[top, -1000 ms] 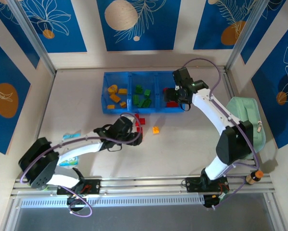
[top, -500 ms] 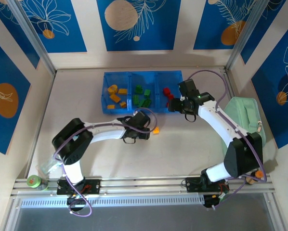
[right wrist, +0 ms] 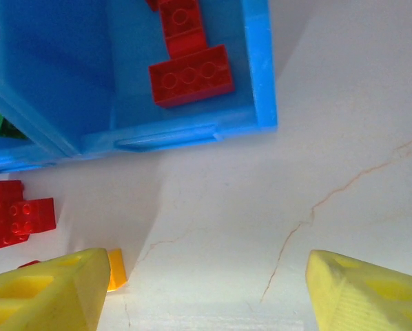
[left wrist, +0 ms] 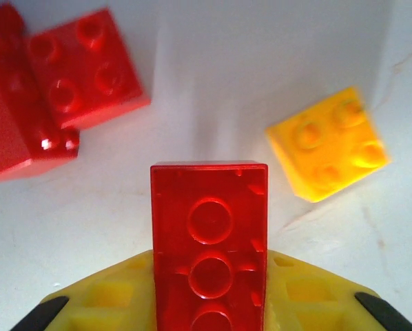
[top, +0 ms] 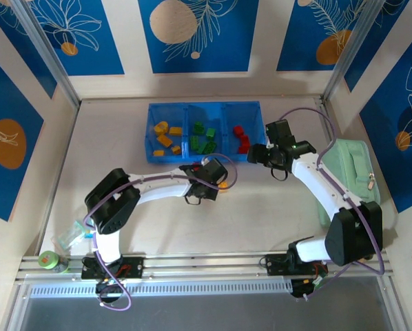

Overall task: Sort the legos into containers by color
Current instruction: Pick up the lego from the center of the table, then place the lego in the container.

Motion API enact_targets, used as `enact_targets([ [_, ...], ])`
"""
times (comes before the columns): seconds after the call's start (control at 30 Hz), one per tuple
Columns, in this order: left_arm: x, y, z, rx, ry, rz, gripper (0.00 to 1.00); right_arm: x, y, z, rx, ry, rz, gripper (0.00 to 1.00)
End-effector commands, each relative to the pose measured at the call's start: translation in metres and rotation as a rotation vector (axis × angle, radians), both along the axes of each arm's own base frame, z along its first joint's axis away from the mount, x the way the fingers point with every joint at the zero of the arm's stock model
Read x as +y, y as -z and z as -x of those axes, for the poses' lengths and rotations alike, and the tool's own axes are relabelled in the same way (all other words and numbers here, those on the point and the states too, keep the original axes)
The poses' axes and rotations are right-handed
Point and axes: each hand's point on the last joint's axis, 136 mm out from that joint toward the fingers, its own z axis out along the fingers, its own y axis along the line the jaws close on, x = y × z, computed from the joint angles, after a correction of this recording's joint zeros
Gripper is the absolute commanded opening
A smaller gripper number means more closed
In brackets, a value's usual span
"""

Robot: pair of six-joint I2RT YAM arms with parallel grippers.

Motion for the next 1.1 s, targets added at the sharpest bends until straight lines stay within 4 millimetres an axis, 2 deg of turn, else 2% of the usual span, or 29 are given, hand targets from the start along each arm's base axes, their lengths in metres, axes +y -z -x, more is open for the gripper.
enact_targets([
  [0.0, -0.022, -0.061, -0.021, -0.115, 0.061, 0.082, 0.21, -0.009, -0.002, 0.007, -0.015, 0.051, -0.024, 0.75],
  [0.13, -0.045, -0.090, -0.051, -0.164, 0.101, 0.119, 0.21, -0.013, 0.005, 0.017, -0.007, 0.074, -0.033, 0.75],
  [0.27, -0.066, -0.106, -0.081, -0.196, 0.125, 0.147, 0.21, -0.017, 0.006, 0.028, -0.017, 0.091, -0.043, 0.74],
  [0.43, -0.086, -0.108, -0.117, -0.202, 0.135, 0.175, 0.22, -0.023, 0.002, 0.039, -0.037, 0.110, -0.038, 0.74],
  [0.73, -0.104, -0.112, -0.170, -0.251, 0.140, 0.190, 0.24, -0.025, -0.005, 0.051, -0.062, 0.121, -0.057, 0.73],
  [0.77, -0.104, -0.112, -0.175, -0.253, 0.139, 0.186, 0.27, -0.025, -0.005, 0.052, -0.063, 0.119, -0.060, 0.72],
  [0.8, -0.103, -0.113, -0.181, -0.254, 0.135, 0.183, 0.36, -0.024, -0.004, 0.053, -0.061, 0.116, -0.063, 0.72],
  [0.83, -0.101, -0.116, -0.184, -0.255, 0.130, 0.177, 0.53, -0.024, -0.004, 0.054, -0.060, 0.117, -0.065, 0.72],
  [0.9, -0.098, -0.124, -0.186, -0.264, 0.128, 0.169, 0.67, -0.024, -0.005, 0.056, -0.062, 0.116, -0.063, 0.72],
  [1.07, -0.079, -0.142, -0.168, -0.289, 0.106, 0.168, 0.69, -0.024, -0.006, 0.057, -0.072, 0.113, -0.068, 0.72],
])
